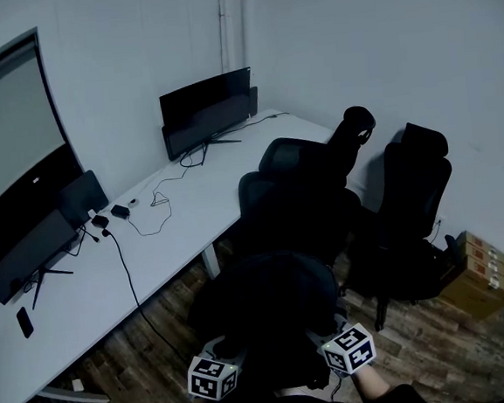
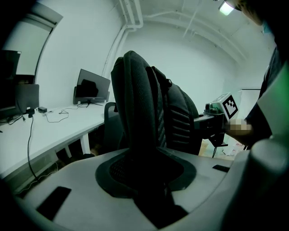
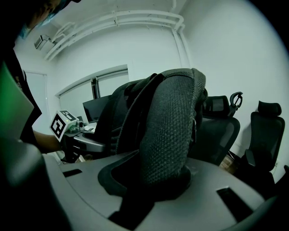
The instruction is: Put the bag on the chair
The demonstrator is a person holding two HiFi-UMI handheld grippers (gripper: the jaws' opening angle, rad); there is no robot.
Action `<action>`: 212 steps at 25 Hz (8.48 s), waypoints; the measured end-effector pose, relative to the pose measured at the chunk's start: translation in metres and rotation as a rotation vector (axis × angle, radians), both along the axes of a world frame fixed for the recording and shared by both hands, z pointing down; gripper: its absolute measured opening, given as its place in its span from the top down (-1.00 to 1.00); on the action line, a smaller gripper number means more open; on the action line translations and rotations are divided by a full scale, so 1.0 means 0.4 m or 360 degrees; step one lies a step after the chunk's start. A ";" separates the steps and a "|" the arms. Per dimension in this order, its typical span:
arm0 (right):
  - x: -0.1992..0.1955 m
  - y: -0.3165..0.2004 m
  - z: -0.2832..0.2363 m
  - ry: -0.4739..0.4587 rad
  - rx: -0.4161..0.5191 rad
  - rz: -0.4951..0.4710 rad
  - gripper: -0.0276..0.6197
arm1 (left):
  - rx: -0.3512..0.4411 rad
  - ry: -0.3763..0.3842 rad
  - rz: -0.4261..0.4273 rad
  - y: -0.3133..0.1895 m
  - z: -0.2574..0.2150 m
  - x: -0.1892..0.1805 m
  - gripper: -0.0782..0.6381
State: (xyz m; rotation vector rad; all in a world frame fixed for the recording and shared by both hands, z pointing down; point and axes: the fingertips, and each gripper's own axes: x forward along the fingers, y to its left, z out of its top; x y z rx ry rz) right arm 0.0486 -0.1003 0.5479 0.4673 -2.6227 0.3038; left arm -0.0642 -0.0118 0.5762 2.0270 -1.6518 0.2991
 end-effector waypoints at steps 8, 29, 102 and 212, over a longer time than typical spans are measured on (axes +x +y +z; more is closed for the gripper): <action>-0.037 -0.094 0.051 0.0016 -0.0044 0.0158 0.61 | -0.0055 0.0008 0.0148 -0.118 0.044 -0.054 0.37; -0.217 -0.397 0.197 0.0040 -0.0147 0.0682 0.61 | -0.0201 0.0019 0.0623 -0.520 0.182 -0.292 0.36; -0.185 -0.829 0.729 0.0309 -0.0512 0.1181 0.13 | -0.0508 -0.0096 0.0564 -0.961 0.675 -0.390 -0.22; 0.210 0.025 0.060 -0.0568 -0.0126 0.0676 0.75 | 0.0446 -0.0089 -0.0174 -0.016 -0.079 0.070 0.73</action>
